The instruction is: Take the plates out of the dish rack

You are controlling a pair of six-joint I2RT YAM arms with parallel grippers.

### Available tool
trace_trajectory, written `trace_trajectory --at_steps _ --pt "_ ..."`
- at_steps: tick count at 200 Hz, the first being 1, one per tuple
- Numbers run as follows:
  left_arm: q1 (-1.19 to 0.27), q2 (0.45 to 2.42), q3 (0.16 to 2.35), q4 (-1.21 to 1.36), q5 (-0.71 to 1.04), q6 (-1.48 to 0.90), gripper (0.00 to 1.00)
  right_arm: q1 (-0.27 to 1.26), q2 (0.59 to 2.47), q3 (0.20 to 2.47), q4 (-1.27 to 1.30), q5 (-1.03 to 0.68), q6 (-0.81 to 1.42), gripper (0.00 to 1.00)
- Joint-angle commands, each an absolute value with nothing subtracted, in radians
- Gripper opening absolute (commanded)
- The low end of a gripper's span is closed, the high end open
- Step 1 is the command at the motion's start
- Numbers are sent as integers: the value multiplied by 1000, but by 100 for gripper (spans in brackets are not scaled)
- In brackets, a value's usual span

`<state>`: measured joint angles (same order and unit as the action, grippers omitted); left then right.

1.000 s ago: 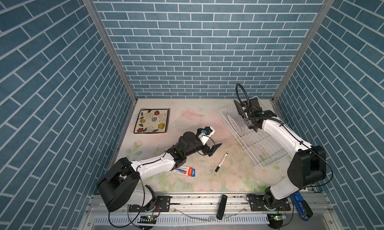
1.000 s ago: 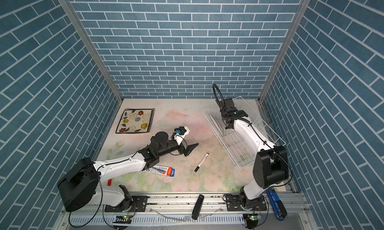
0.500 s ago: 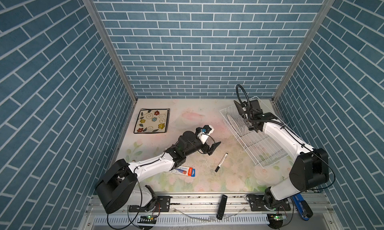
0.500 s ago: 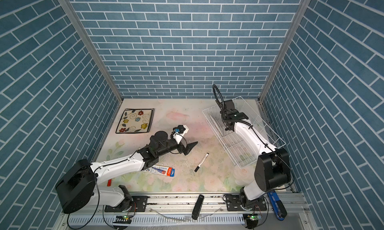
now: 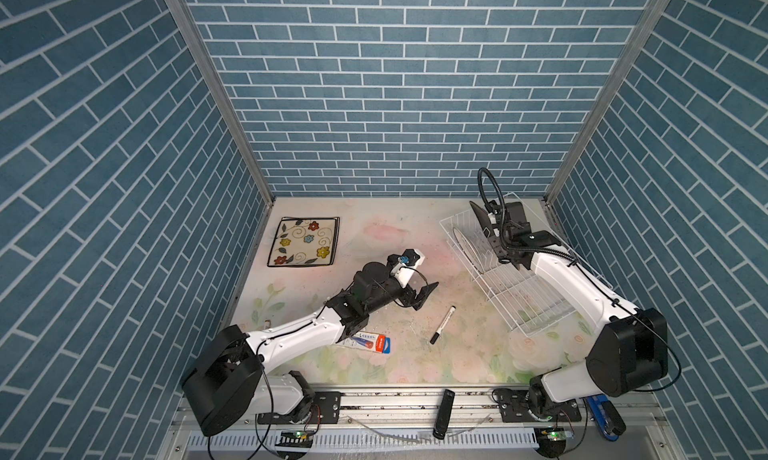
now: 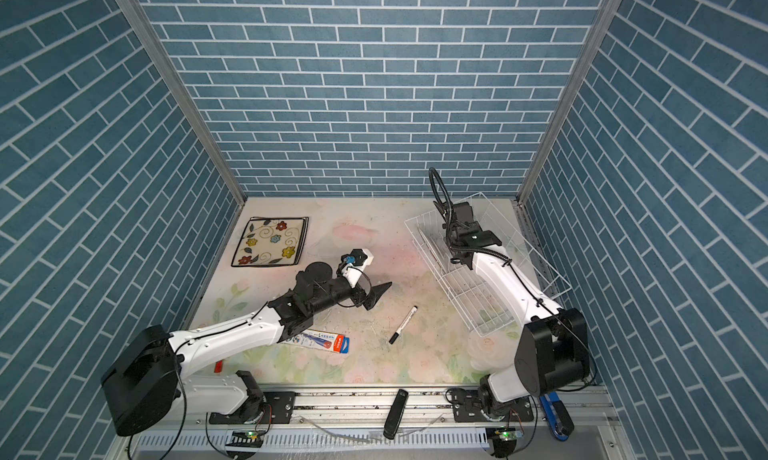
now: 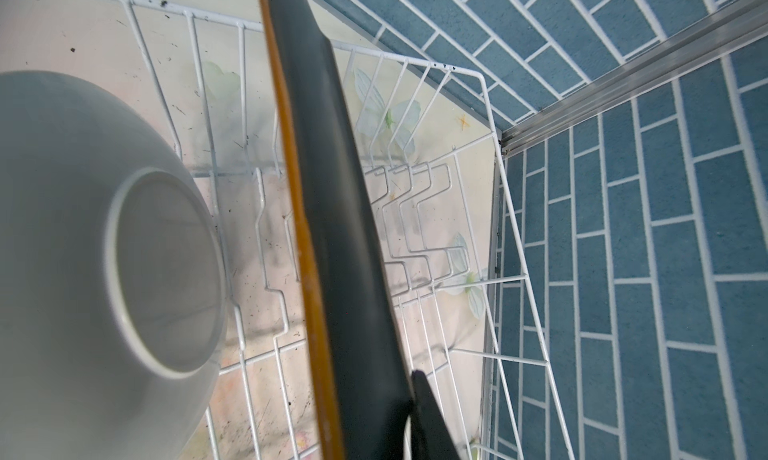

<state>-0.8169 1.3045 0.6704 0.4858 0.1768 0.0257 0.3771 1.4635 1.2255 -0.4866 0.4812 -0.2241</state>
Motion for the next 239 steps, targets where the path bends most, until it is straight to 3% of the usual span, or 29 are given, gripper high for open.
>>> trace_trajectory --at_steps 1,96,239 --pt "-822 1287 682 478 167 17 99 382 1387 1208 -347 497 -192 0" --pt "-822 1301 695 444 129 -44 99 383 1288 1150 -203 479 -269 0" --pt "-822 1309 746 379 111 -128 100 392 1180 1184 -300 421 -332 0"
